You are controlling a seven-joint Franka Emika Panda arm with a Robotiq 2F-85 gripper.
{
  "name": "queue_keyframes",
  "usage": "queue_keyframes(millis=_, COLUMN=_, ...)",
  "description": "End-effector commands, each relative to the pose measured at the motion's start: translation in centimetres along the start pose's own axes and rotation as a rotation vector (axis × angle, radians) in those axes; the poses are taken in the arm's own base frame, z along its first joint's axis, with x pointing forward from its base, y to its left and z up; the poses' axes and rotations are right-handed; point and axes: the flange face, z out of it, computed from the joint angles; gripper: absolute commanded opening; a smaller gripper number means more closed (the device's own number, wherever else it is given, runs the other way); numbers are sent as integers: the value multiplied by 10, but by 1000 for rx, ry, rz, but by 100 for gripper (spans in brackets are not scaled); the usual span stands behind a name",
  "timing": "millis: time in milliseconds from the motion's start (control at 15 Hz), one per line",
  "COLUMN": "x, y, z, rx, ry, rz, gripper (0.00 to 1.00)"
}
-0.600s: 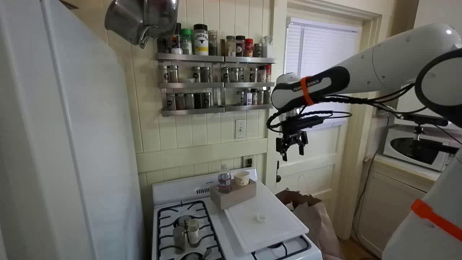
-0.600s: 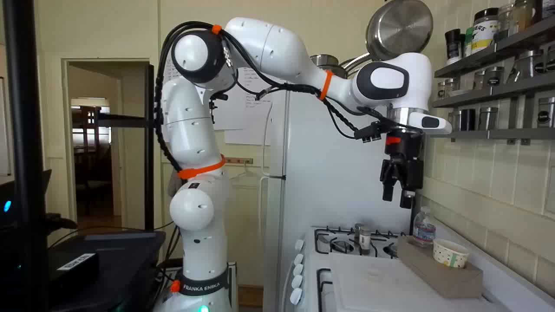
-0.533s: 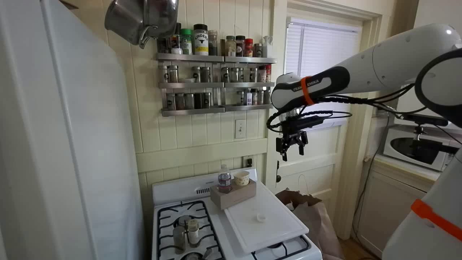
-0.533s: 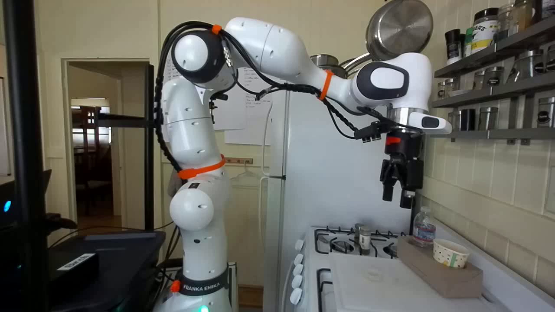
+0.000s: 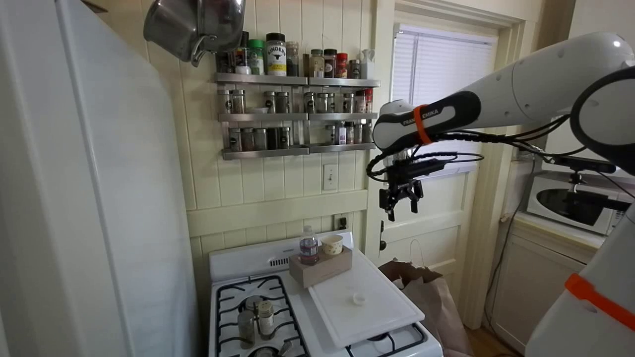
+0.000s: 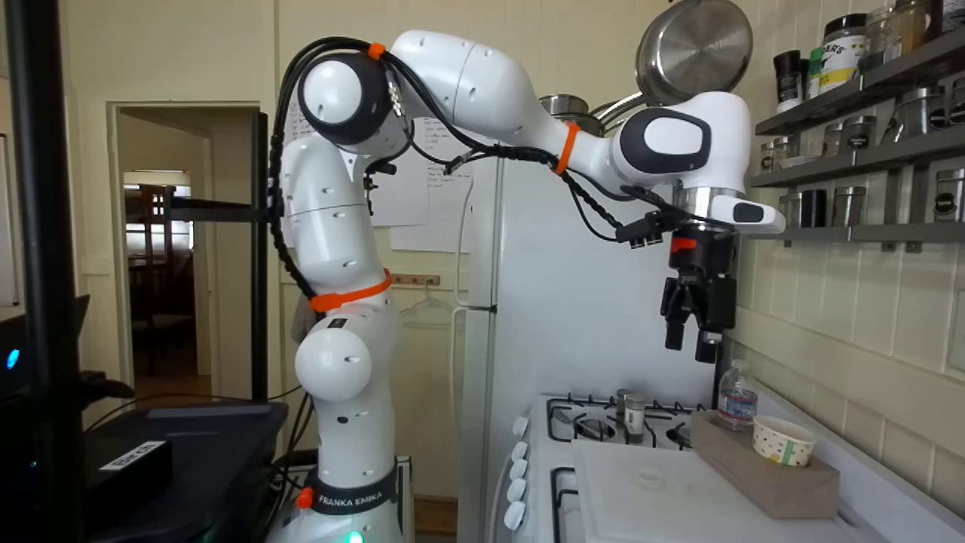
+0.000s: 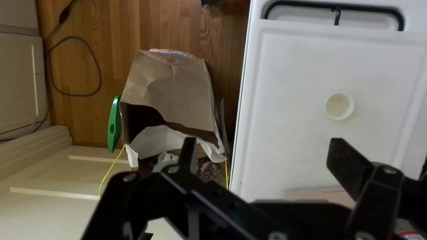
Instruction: Place the water bottle on the top left stove plate and move the spice bottle onto the chopping board
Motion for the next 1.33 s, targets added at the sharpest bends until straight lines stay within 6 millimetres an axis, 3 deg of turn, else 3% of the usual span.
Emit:
queue_keyframes(millis=0, x=0, y=0, z=-1, rx=0, ry=-1, rz=0, gripper=100)
queue_keyframes(millis=67, x=0, y=0, z=-1, rx=0, ry=-1, rz=0, gripper=100)
queue_keyframes(millis=200, x=12, y=-26, z=-7, rx=31, ry=57, rz=-40, gripper=100)
queue_keyframes(millis=467, x=40, y=-97, z=-22, rx=14, ry=191, rz=-215, gripper=100)
queue_keyframes(millis=667, x=61, y=-138, z=-25, rx=10, ry=203, rz=-314, gripper=100)
queue_keyframes(millis=733, x=68, y=-144, z=-23, rx=29, ry=172, rz=-330, gripper=100)
queue_keyframes(millis=800, x=47, y=-135, z=-26, rx=8, ry=205, rz=-285, gripper=100)
queue_keyframes(millis=933, x=61, y=-146, z=-22, rx=12, ry=198, rz=-312, gripper=100)
queue_keyframes(millis=1267, x=85, y=-139, z=-8, rx=73, ry=193, rz=-249, gripper=100)
